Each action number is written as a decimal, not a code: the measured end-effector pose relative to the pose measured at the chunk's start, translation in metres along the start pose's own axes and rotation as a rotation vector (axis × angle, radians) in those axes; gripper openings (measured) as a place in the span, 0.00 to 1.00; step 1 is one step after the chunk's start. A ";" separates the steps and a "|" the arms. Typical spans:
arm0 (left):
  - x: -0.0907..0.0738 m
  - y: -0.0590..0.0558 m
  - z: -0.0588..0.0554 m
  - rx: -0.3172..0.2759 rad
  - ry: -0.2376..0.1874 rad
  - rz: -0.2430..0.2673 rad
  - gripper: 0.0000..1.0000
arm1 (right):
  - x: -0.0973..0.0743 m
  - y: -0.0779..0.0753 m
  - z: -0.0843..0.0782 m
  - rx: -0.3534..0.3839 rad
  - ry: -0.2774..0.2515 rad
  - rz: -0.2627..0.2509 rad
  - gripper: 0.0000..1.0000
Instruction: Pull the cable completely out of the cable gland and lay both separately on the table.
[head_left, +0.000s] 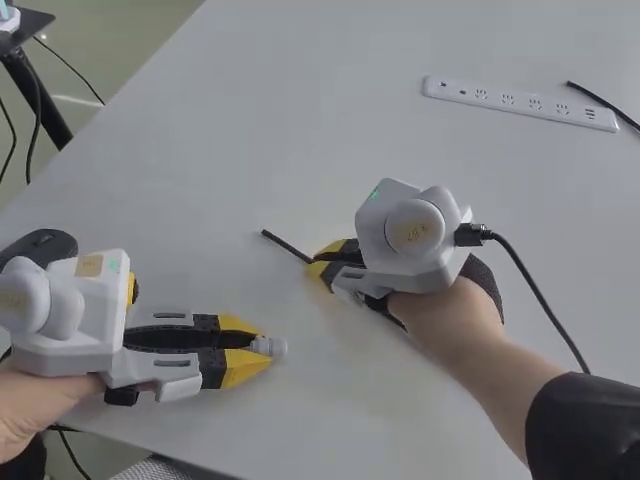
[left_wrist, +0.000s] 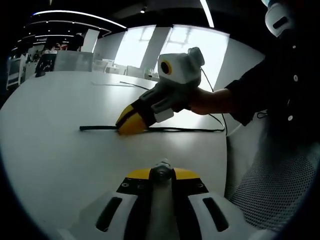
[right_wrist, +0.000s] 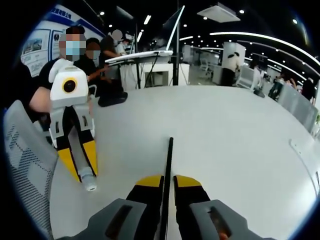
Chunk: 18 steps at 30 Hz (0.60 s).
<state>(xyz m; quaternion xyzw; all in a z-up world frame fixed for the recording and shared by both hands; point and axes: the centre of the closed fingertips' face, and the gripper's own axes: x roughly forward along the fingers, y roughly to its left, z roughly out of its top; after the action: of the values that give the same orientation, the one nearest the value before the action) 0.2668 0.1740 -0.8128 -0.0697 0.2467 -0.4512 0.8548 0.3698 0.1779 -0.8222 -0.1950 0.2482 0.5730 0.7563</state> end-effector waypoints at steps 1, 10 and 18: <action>0.000 0.000 0.000 0.002 0.000 0.001 0.15 | 0.000 -0.001 0.000 -0.001 -0.002 -0.003 0.06; 0.000 0.003 0.002 -0.016 -0.026 0.017 0.16 | 0.000 -0.002 0.000 0.009 -0.004 -0.007 0.12; -0.001 0.002 0.003 -0.046 -0.040 0.017 0.17 | -0.001 -0.002 -0.001 0.014 0.000 -0.010 0.15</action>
<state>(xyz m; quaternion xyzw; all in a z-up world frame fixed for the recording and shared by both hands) 0.2696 0.1756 -0.8104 -0.0960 0.2405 -0.4365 0.8616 0.3712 0.1760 -0.8226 -0.1910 0.2514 0.5673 0.7606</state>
